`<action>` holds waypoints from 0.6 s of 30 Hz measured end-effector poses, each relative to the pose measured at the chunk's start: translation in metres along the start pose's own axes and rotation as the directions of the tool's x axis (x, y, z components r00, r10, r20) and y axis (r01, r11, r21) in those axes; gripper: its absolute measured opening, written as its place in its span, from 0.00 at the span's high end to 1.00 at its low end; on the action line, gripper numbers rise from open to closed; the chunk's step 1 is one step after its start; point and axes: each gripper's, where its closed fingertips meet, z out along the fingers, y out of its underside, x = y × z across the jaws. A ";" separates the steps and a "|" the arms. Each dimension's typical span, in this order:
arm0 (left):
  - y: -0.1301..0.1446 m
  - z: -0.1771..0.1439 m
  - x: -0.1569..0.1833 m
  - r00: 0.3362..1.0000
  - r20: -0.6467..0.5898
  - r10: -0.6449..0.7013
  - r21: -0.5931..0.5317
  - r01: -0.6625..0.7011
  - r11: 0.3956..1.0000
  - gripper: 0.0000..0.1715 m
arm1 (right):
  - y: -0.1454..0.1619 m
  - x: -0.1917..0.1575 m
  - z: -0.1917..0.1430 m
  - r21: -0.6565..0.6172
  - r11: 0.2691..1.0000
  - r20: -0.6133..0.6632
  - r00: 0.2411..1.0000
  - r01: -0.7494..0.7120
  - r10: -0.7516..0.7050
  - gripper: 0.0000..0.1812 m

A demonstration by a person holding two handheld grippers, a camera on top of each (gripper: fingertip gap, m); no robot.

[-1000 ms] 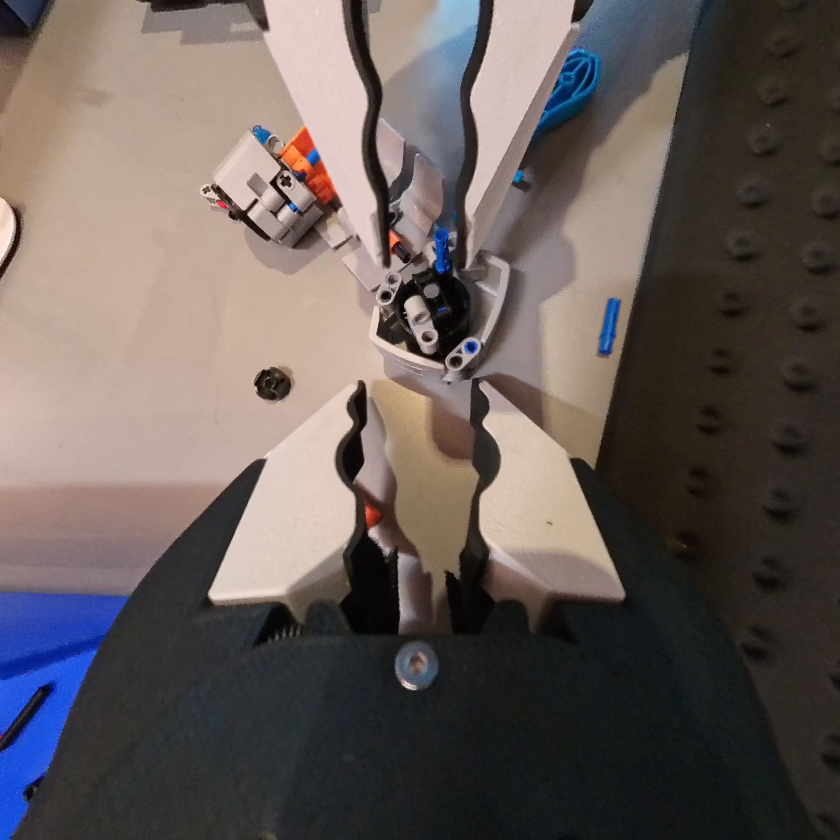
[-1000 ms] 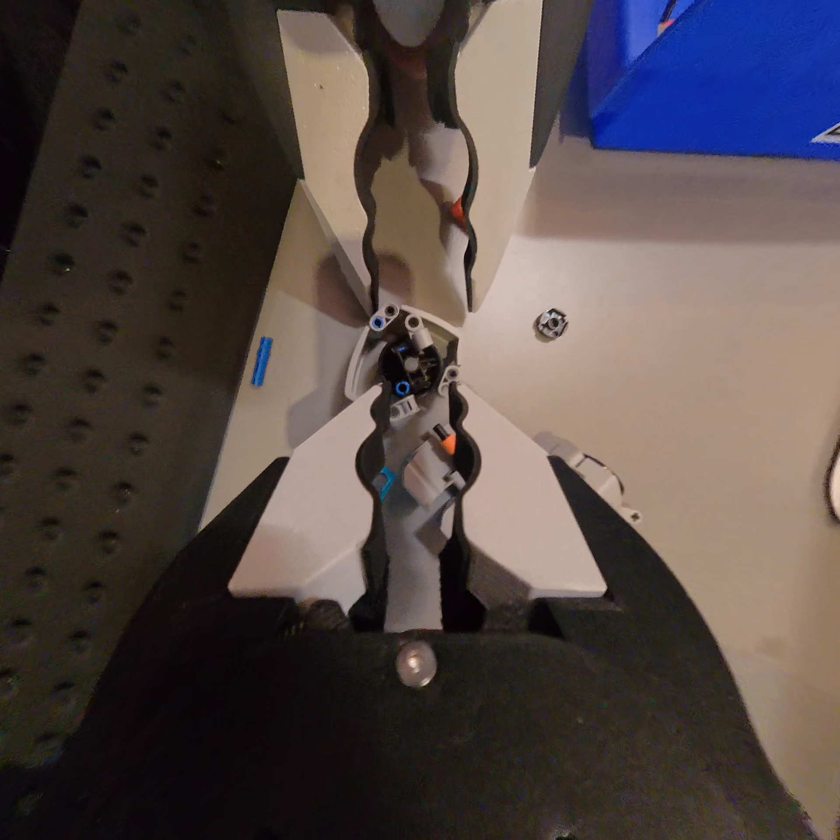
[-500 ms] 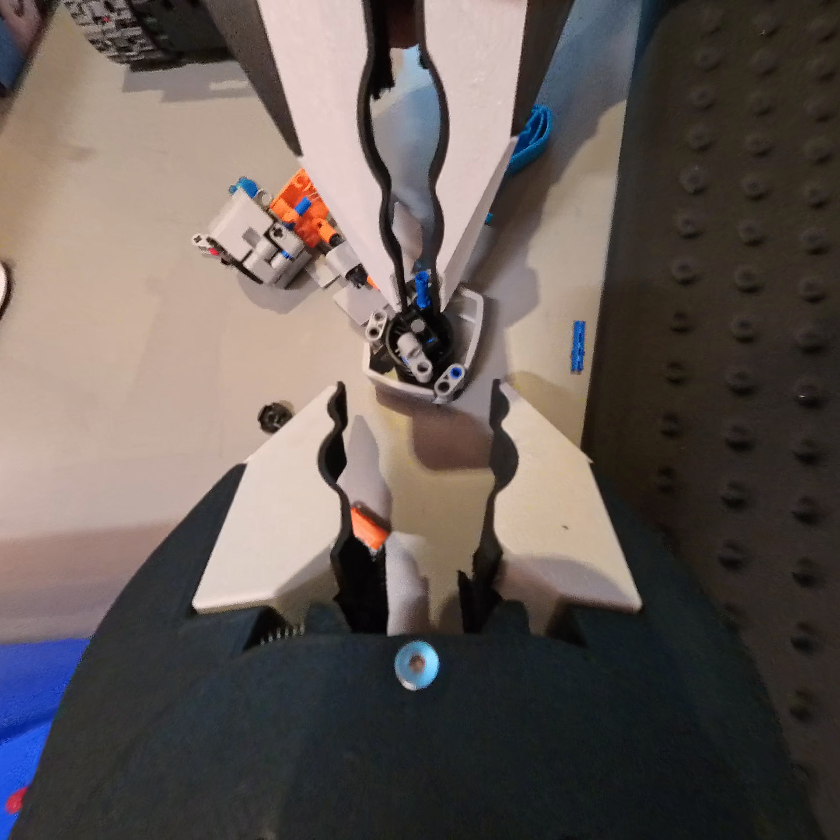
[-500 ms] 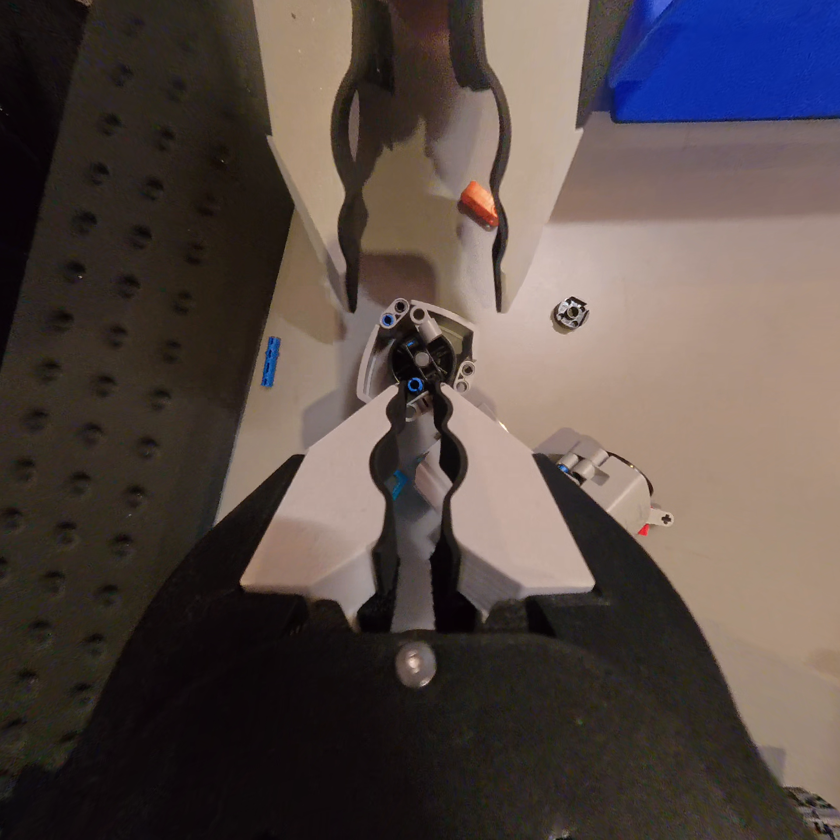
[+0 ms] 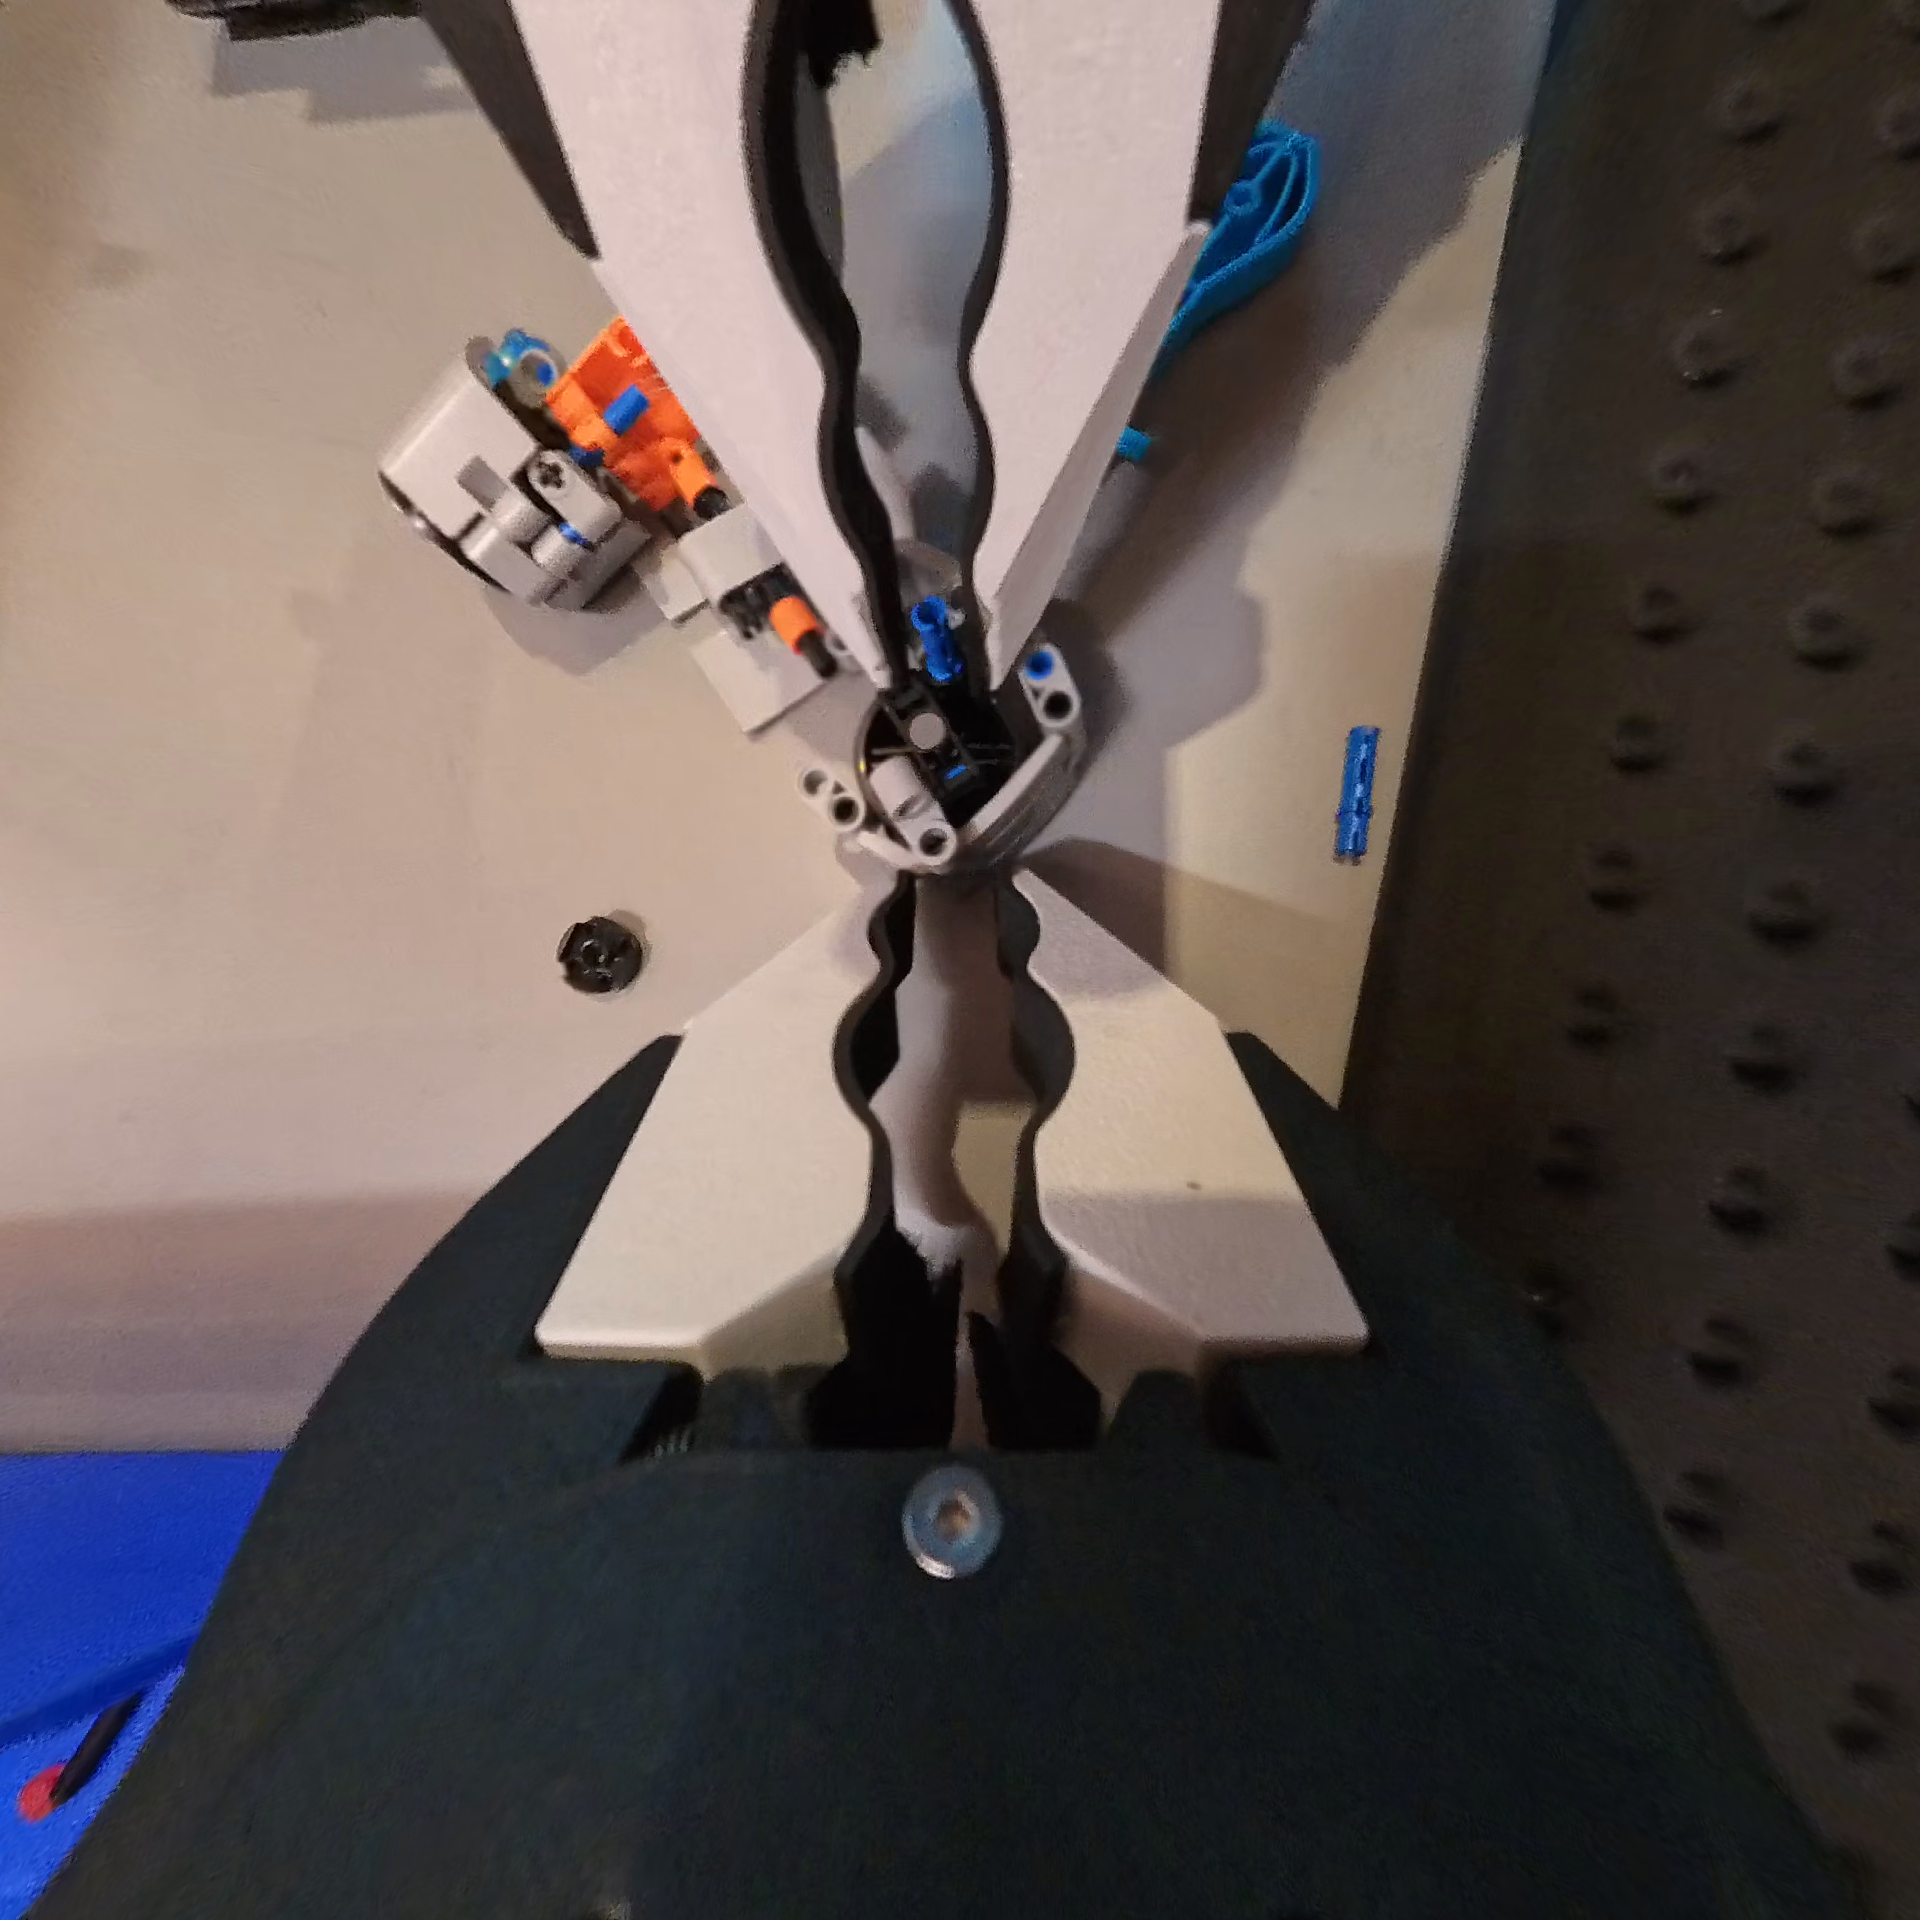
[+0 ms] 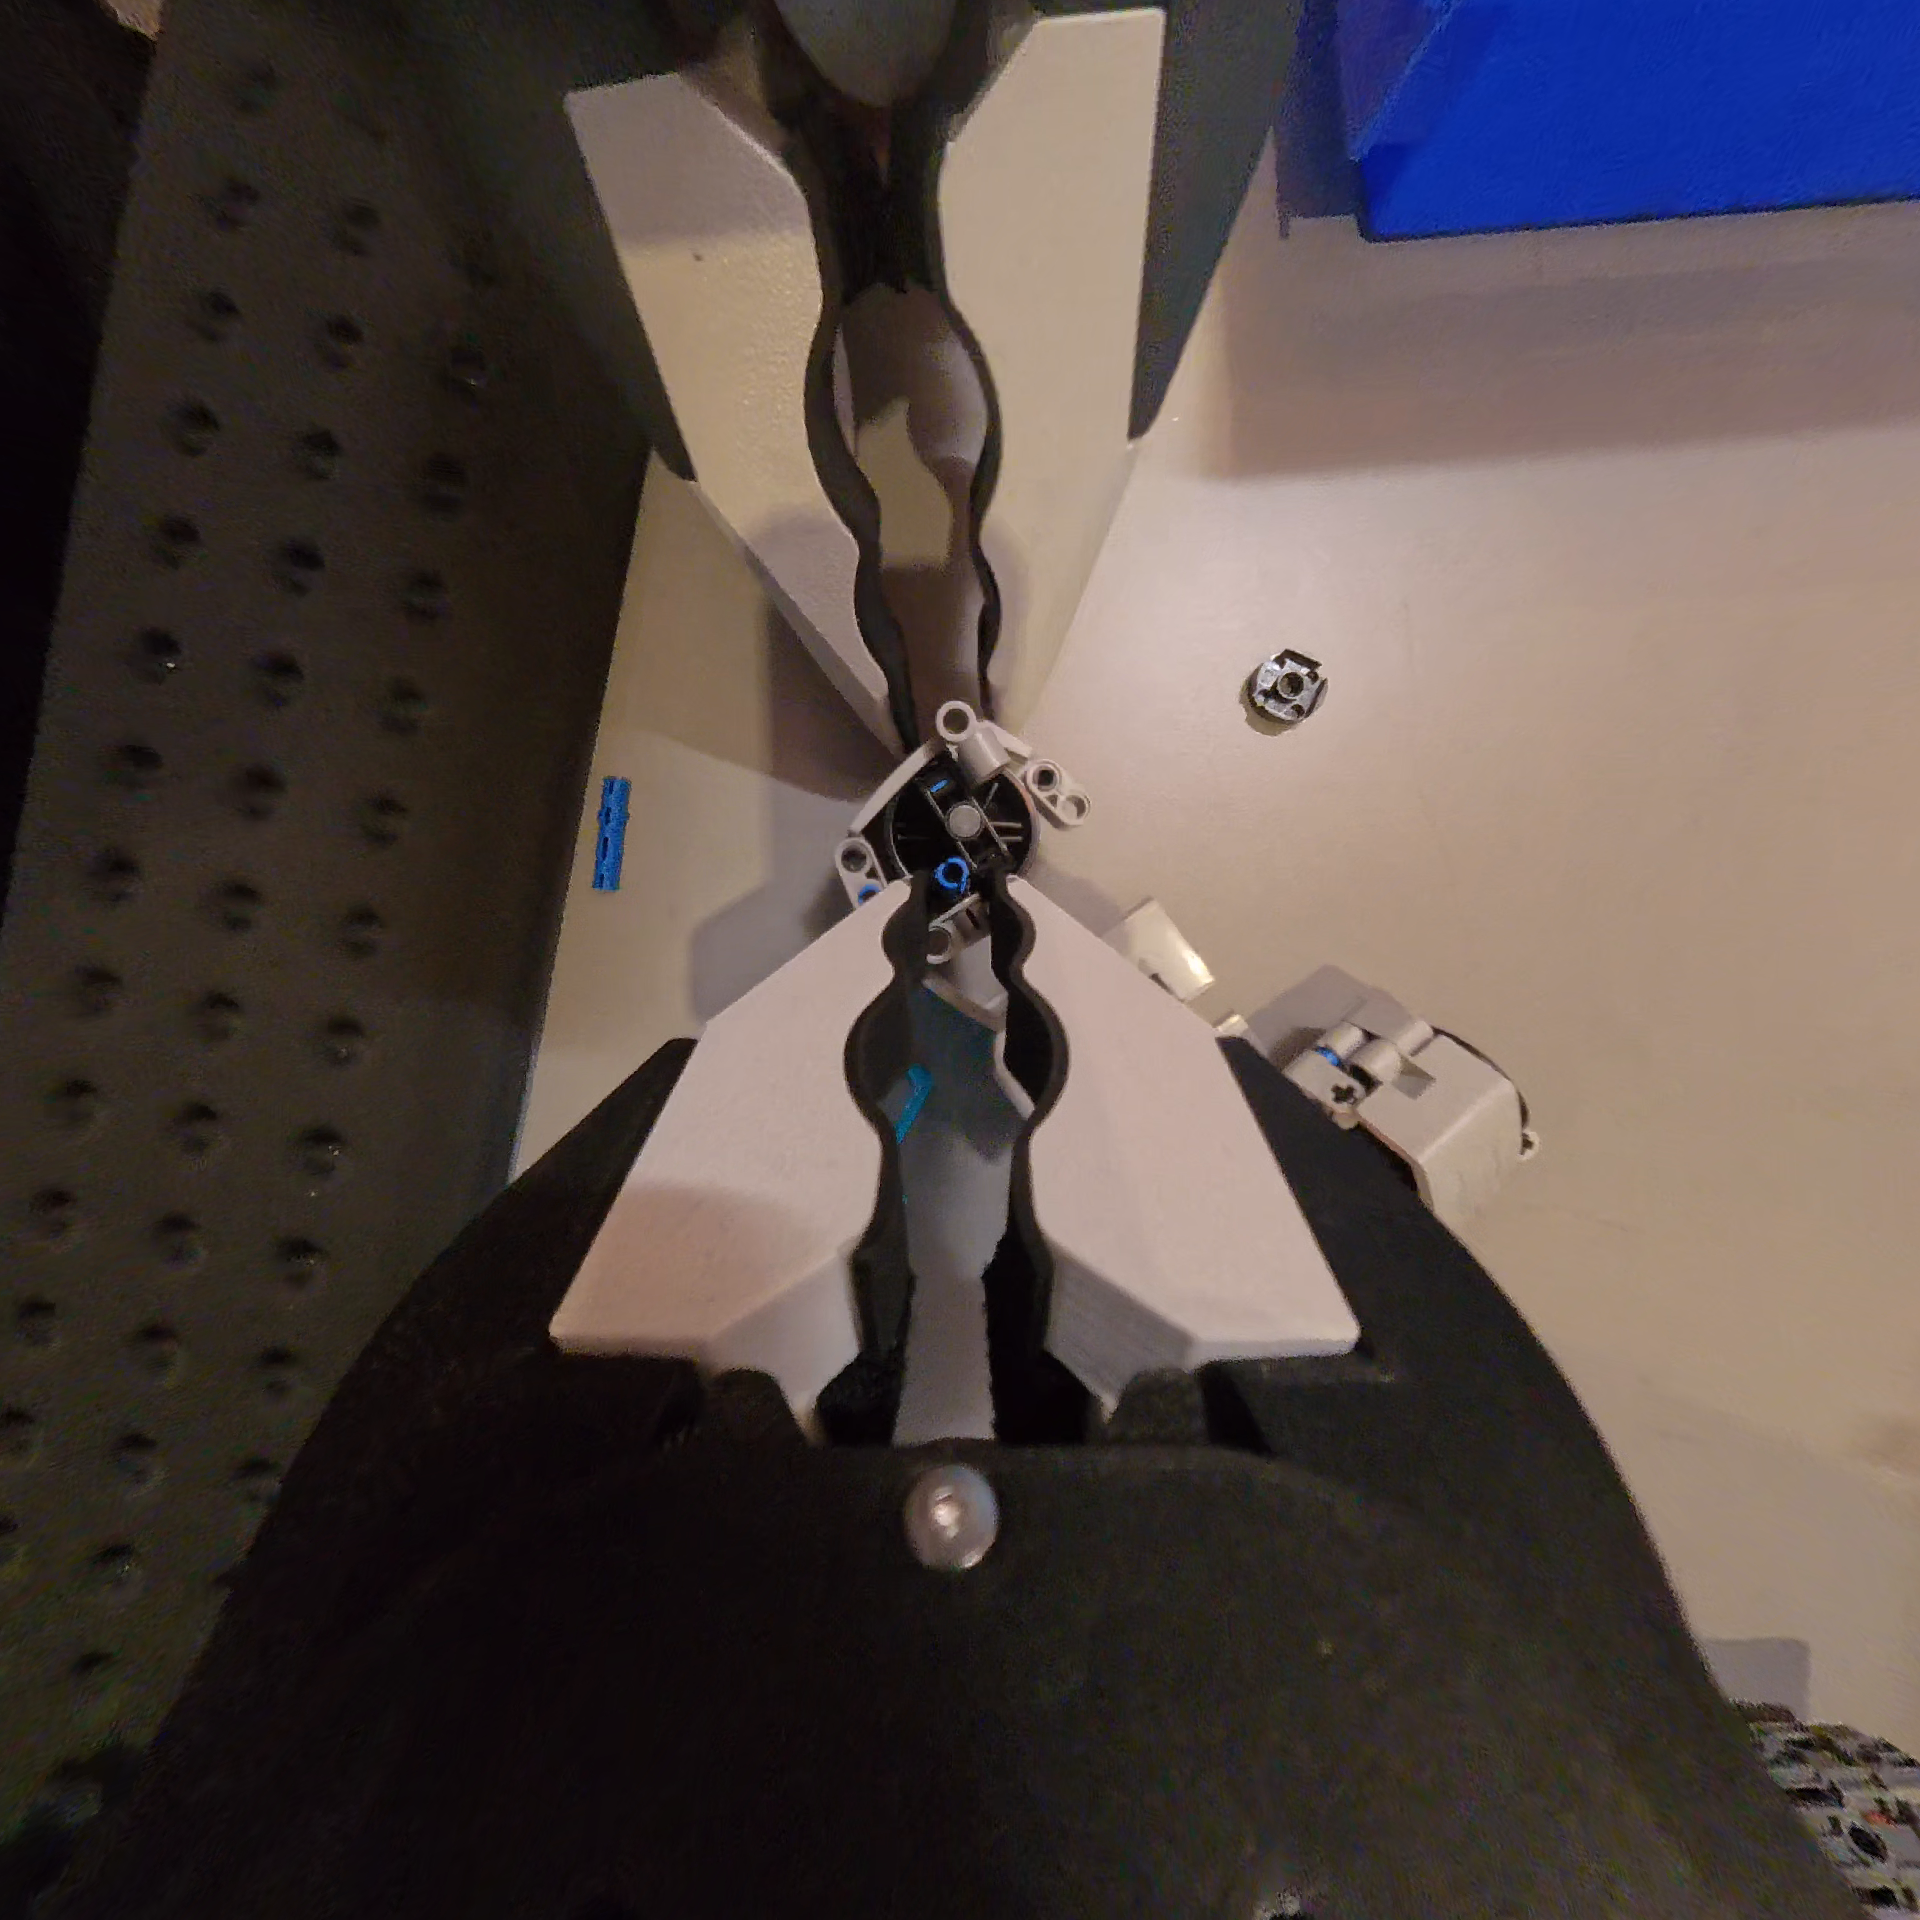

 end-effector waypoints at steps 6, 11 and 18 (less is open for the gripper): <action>0.002 -0.002 0.014 0.998 -0.043 0.042 -0.015 -0.043 0.999 0.92 | 0.001 0.002 -0.002 -0.007 1.000 -0.011 1.000 -0.010 0.010 0.95; -0.002 -0.006 -0.001 1.000 -0.005 0.016 0.002 -0.016 1.000 0.83 | 0.003 0.002 -0.003 -0.015 1.000 -0.011 1.000 -0.023 0.023 0.95; -0.007 0.007 -0.007 0.998 -0.050 0.042 -0.044 -0.044 0.998 0.65 | 0.004 0.002 -0.004 -0.014 0.999 -0.001 0.999 -0.036 0.036 0.96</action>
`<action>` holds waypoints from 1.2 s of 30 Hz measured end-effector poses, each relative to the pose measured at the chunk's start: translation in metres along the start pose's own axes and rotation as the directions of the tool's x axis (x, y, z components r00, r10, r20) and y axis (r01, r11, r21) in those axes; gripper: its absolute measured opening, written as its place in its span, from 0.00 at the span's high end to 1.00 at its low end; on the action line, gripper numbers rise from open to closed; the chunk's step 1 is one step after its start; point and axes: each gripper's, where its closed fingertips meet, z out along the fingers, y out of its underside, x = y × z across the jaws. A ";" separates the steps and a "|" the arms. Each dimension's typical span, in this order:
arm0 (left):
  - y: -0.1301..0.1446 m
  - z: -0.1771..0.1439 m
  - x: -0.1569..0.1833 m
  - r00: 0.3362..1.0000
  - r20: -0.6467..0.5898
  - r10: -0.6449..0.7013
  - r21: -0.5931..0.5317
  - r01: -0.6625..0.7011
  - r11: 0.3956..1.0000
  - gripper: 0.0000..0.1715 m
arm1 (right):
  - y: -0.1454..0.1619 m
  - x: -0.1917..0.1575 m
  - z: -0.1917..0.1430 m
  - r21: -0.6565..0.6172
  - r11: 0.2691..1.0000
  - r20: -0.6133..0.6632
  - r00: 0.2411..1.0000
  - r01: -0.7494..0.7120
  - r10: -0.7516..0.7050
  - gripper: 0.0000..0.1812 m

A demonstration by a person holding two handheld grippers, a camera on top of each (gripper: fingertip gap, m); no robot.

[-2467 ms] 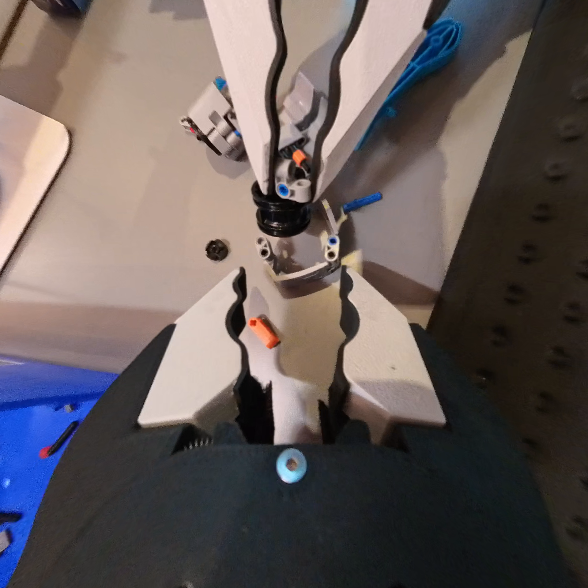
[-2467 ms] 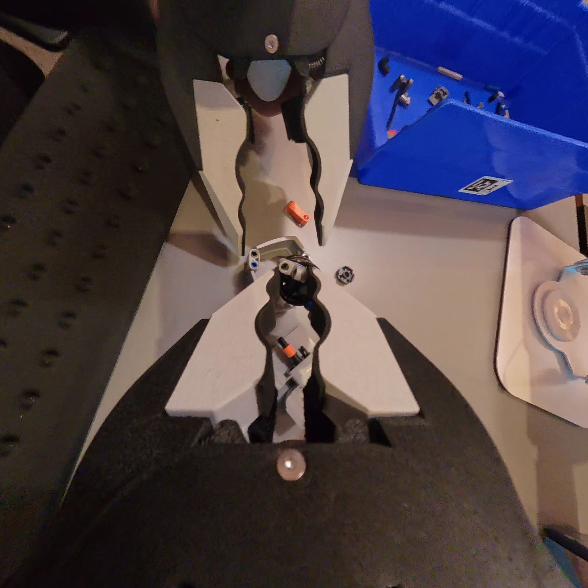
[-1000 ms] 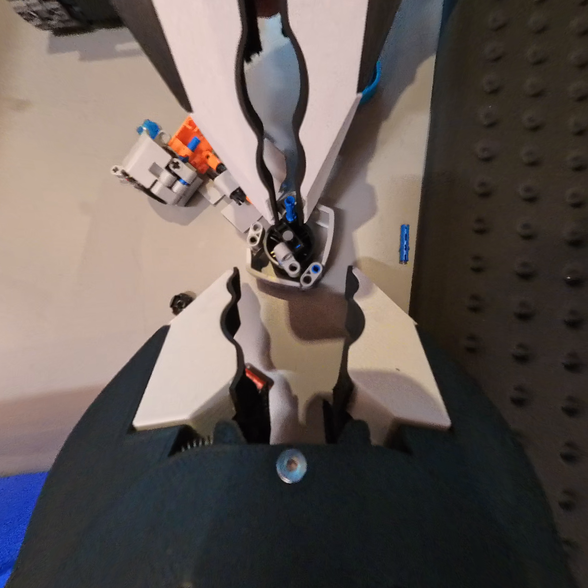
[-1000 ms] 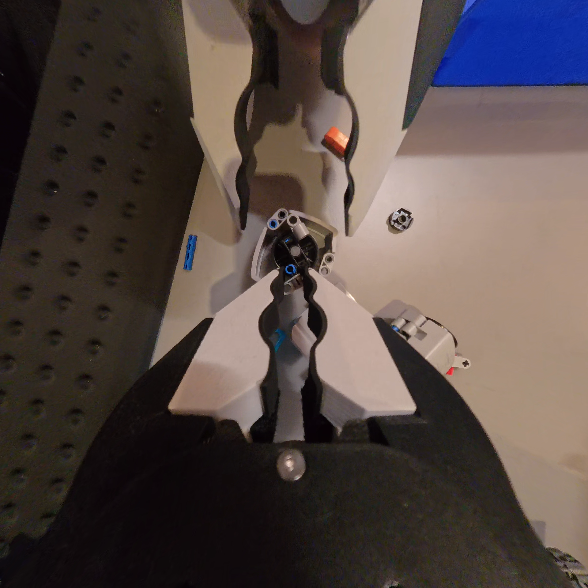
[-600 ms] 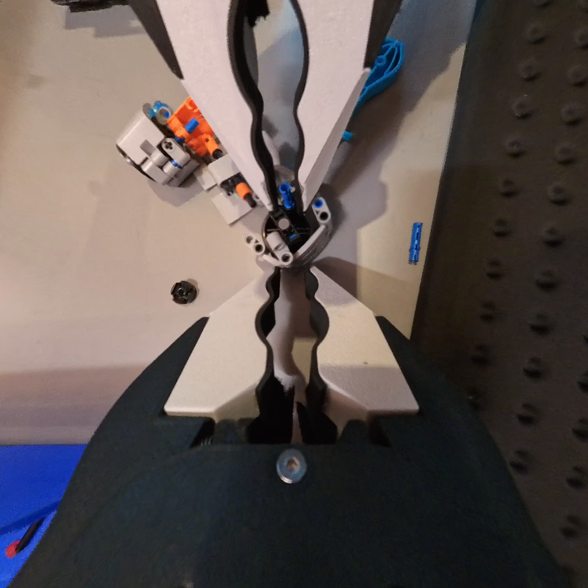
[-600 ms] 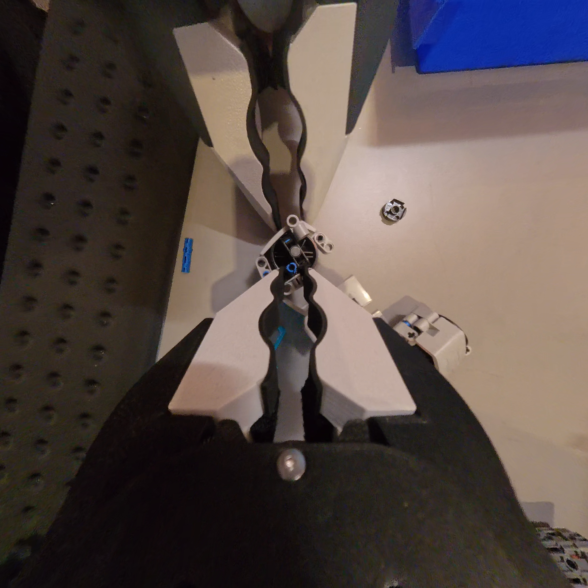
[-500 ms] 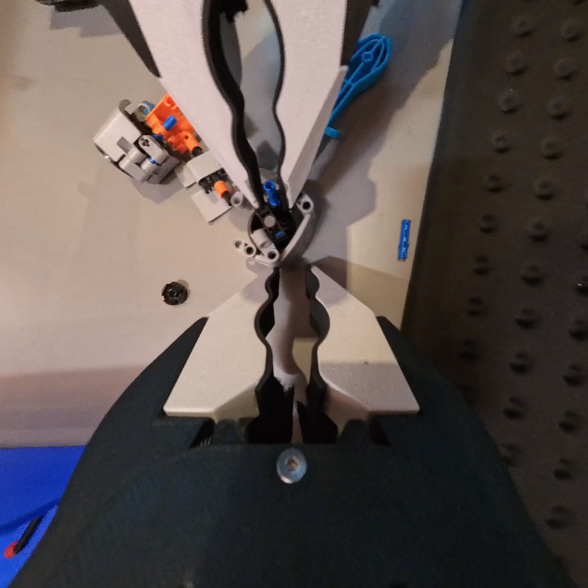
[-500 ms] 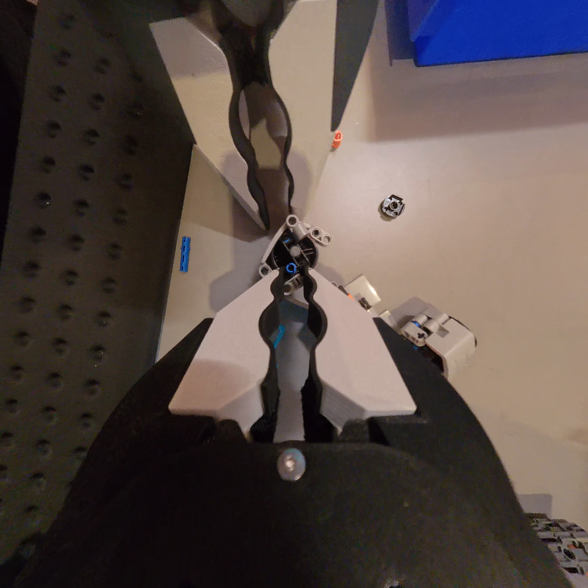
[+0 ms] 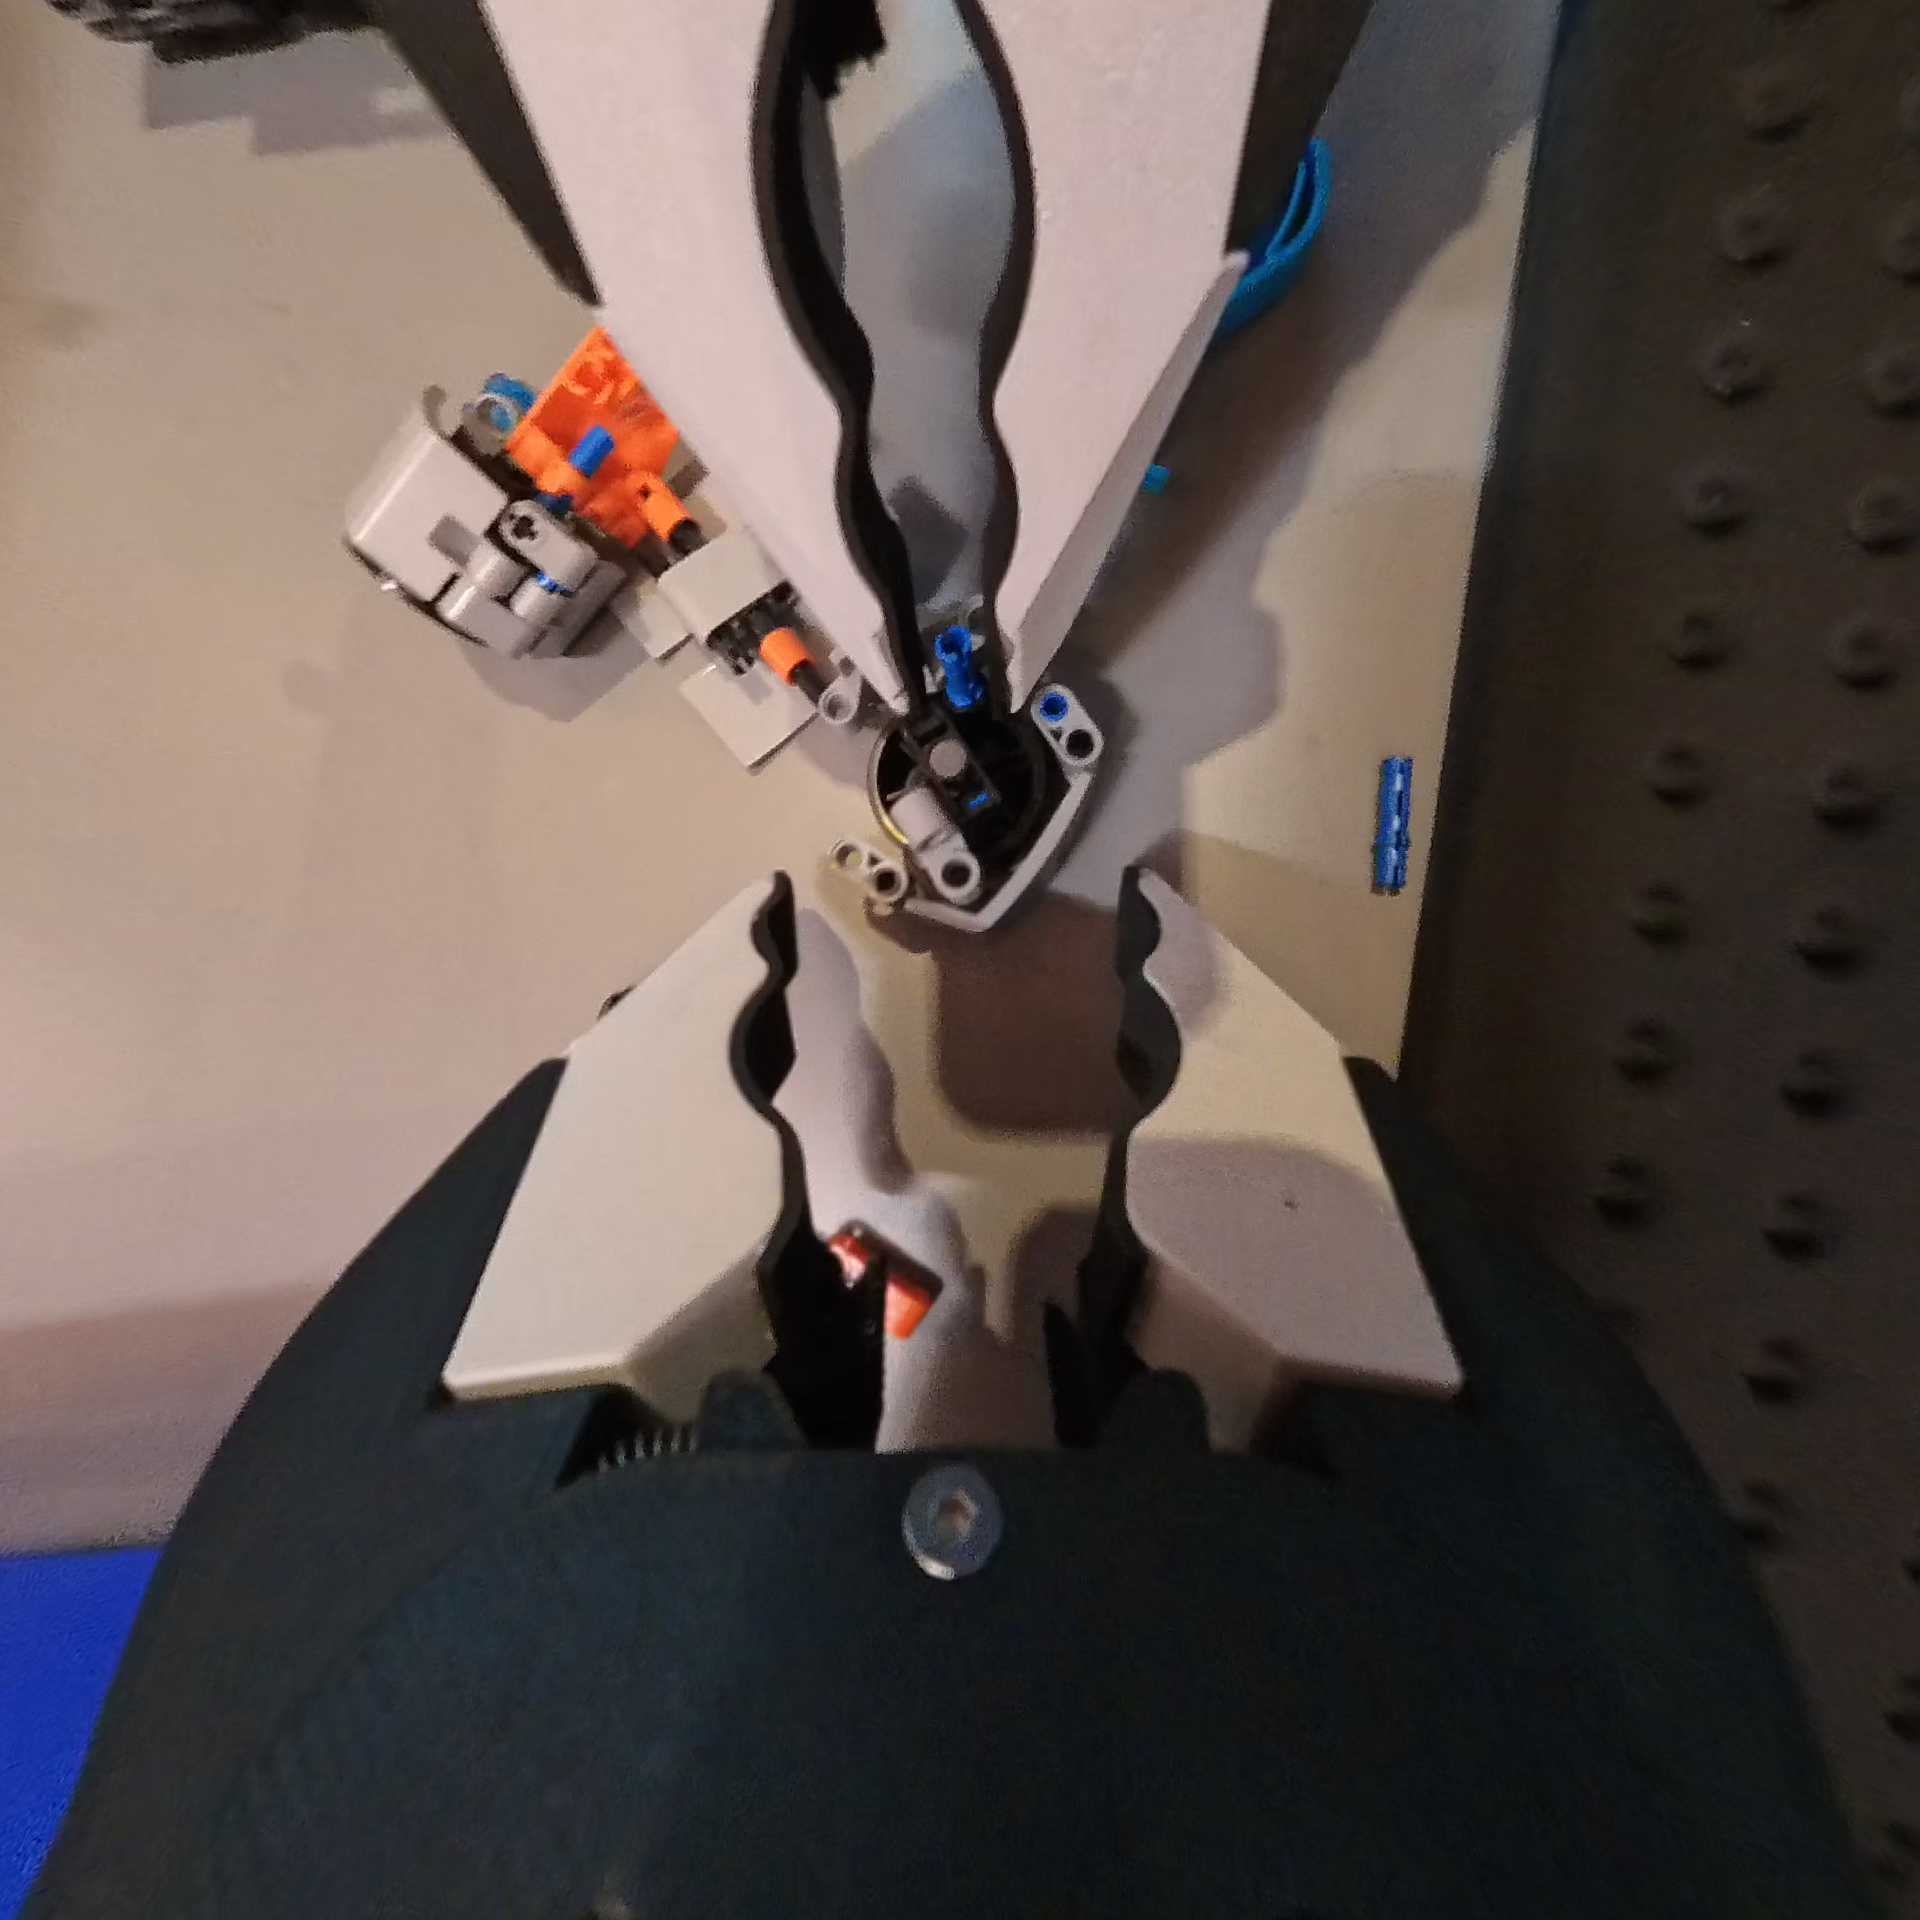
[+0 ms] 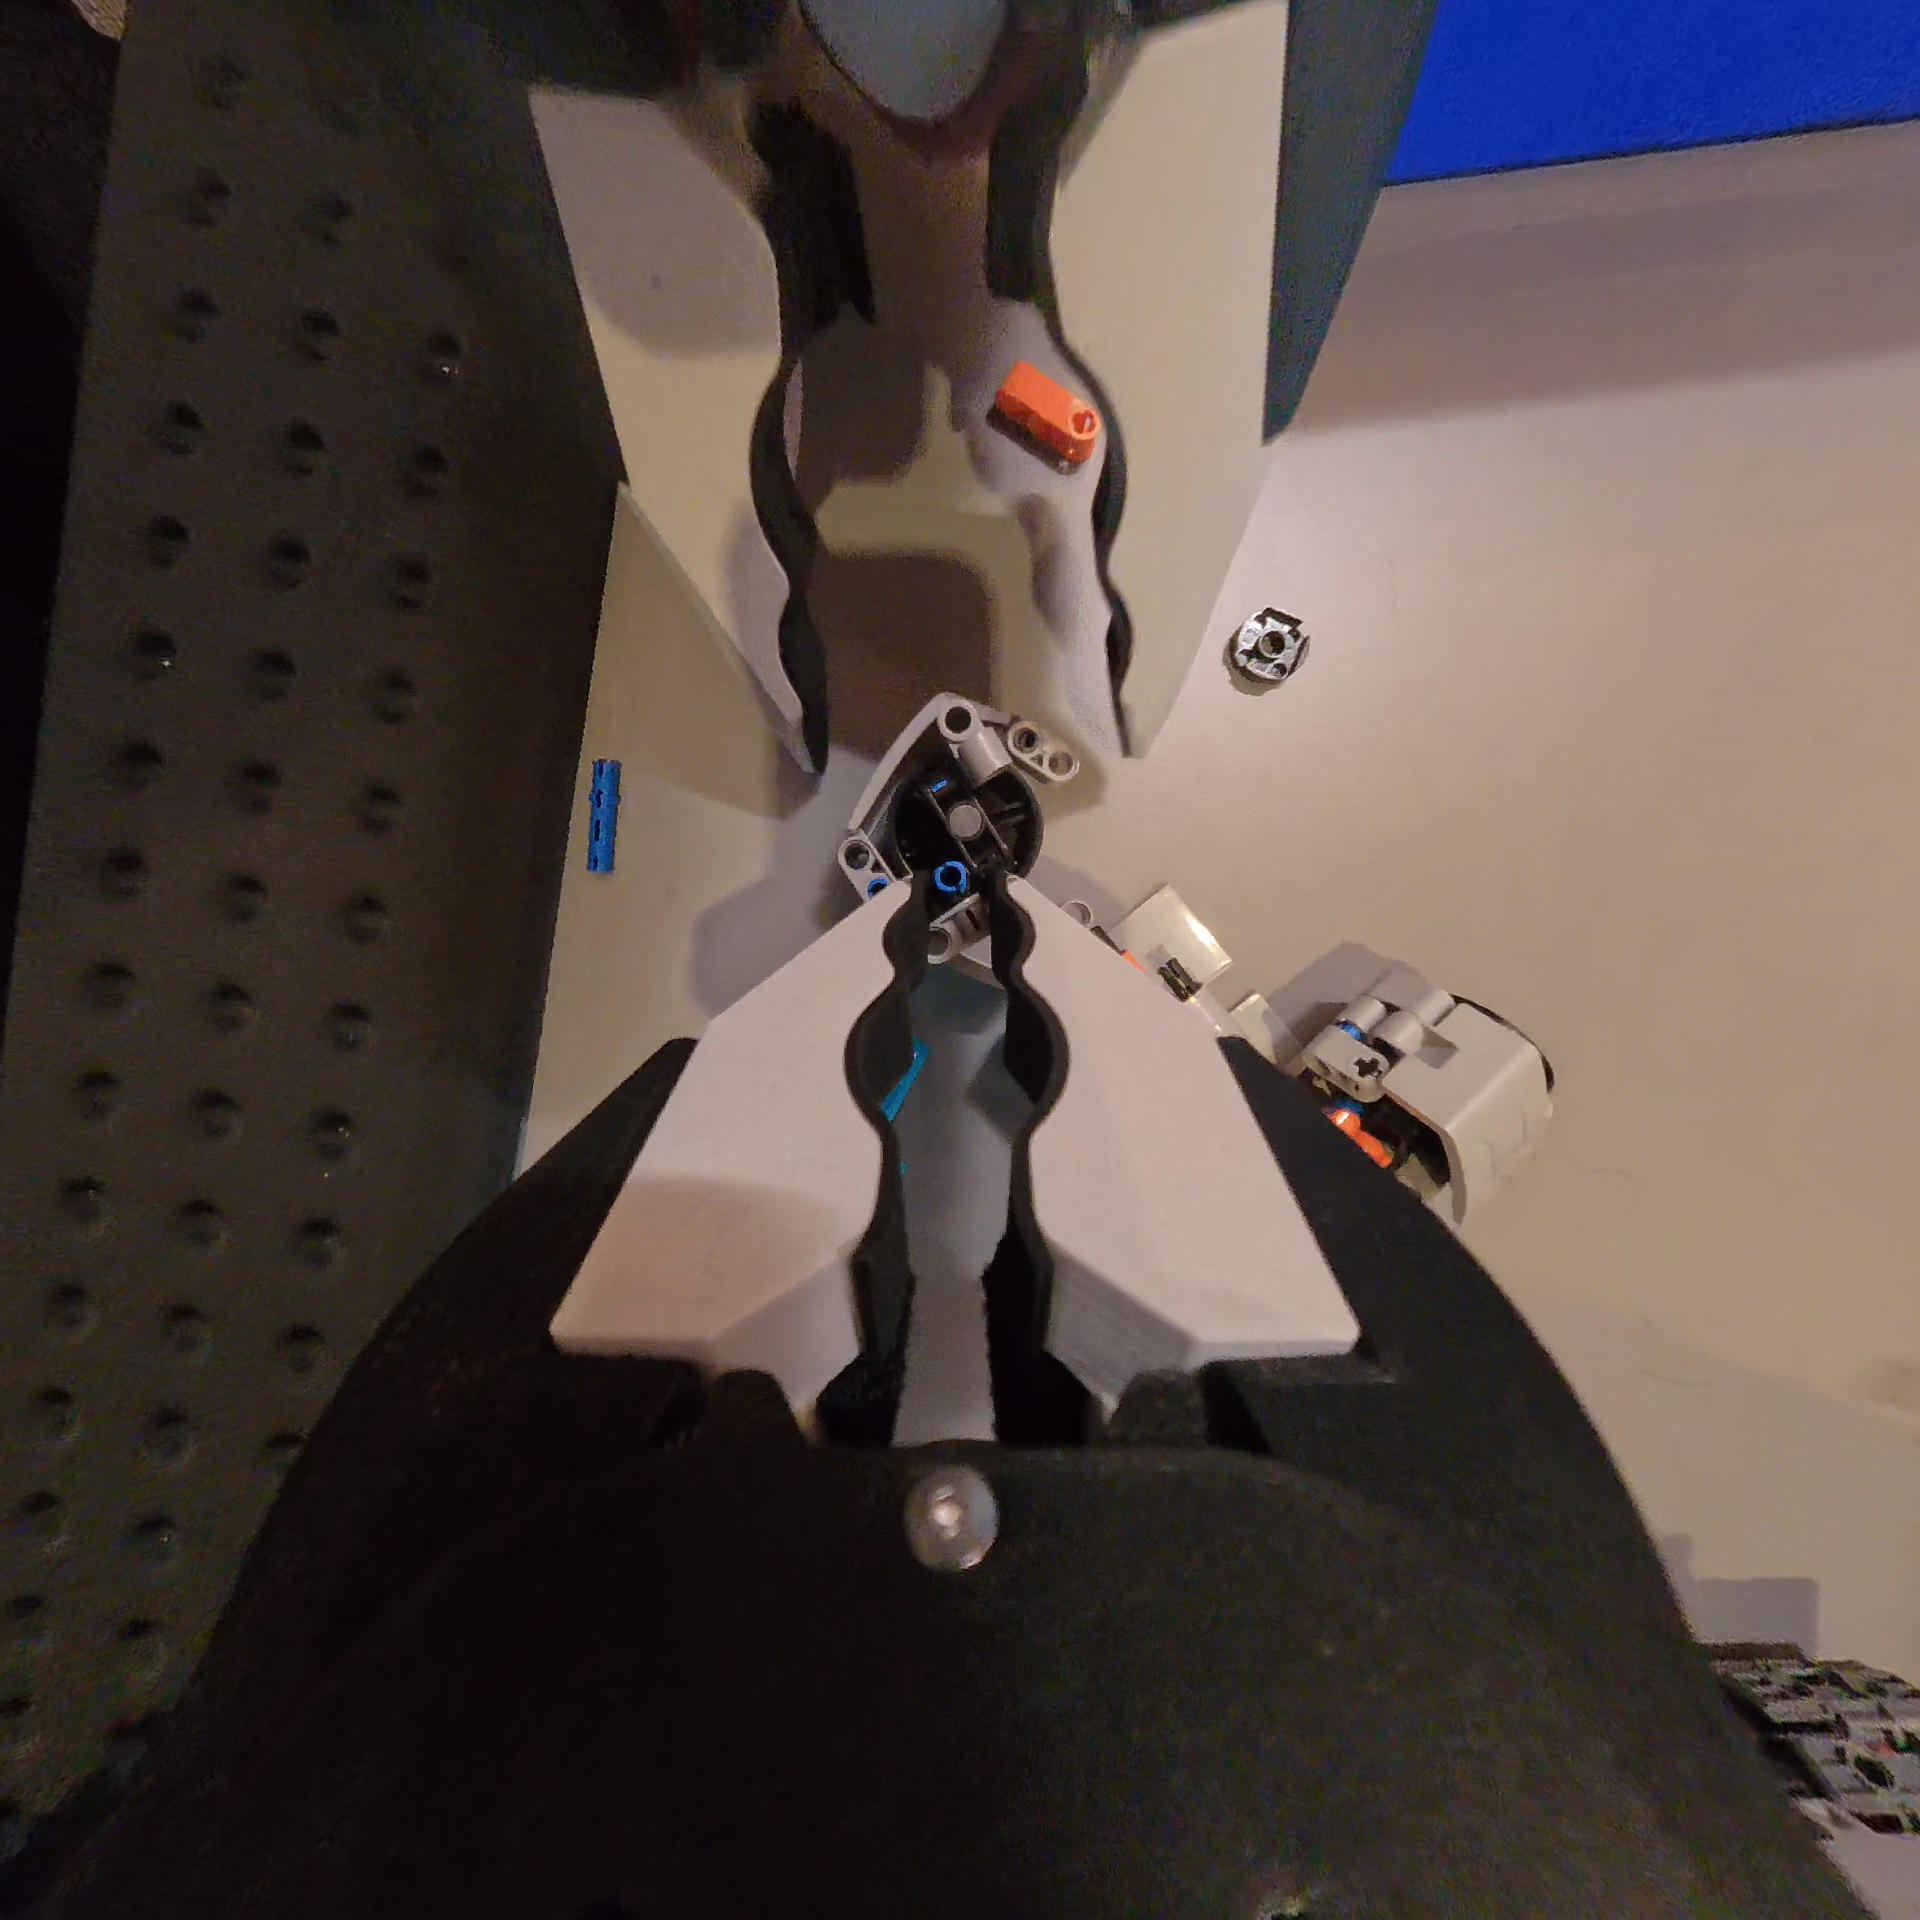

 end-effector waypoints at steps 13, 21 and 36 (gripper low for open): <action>-0.001 0.005 0.004 0.998 0.009 -0.058 0.006 0.058 0.998 0.77 | -0.003 -0.008 0.004 -0.002 0.992 0.048 0.991 -0.126 0.126 0.94; 0.001 0.004 0.001 0.997 0.029 -0.073 0.008 0.072 0.997 0.77 | 0.003 -0.003 -0.008 0.024 0.991 0.080 0.988 -0.131 0.129 0.86; 0.002 0.003 0.002 0.996 0.028 -0.083 0.020 0.083 0.996 0.77 | -0.002 -0.009 -0.009 0.052 0.996 0.101 0.993 -0.070 0.065 0.87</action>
